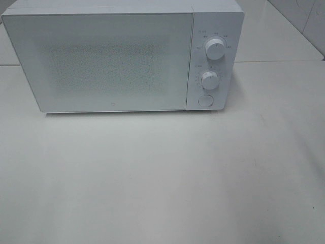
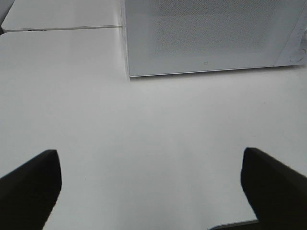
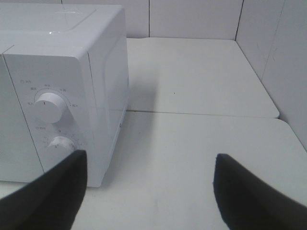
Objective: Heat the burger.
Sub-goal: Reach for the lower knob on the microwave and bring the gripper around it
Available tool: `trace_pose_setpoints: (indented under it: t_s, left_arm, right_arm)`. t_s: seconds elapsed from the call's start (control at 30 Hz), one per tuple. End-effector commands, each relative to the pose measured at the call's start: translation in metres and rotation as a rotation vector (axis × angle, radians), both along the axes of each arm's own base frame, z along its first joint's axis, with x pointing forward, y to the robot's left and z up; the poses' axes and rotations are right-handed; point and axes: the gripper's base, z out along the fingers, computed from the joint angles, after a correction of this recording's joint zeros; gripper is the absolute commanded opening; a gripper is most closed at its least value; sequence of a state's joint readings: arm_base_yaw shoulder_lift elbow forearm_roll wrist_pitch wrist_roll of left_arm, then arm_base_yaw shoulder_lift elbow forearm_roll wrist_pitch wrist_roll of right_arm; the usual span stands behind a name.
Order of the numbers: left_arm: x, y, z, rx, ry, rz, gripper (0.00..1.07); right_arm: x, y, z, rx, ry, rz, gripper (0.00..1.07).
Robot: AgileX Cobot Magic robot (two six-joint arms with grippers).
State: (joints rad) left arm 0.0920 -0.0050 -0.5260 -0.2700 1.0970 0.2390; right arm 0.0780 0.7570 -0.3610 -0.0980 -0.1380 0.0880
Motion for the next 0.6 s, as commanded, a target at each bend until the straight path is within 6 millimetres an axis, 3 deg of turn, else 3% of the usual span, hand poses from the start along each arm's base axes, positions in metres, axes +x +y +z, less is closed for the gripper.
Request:
trace_pose_setpoints:
  t_s: [0.03,0.6]
  left_arm:
    - [-0.002,-0.001,0.0,-0.009,-0.027,0.003,0.94]
    - [-0.002,-0.001,0.0,-0.009,-0.027,0.003,0.94]
  right_arm:
    - [0.008,0.001,0.0,0.021,-0.033,-0.001,0.7]
    - [0.064,0.005,-0.04,-0.048,-0.046,0.015,0.7]
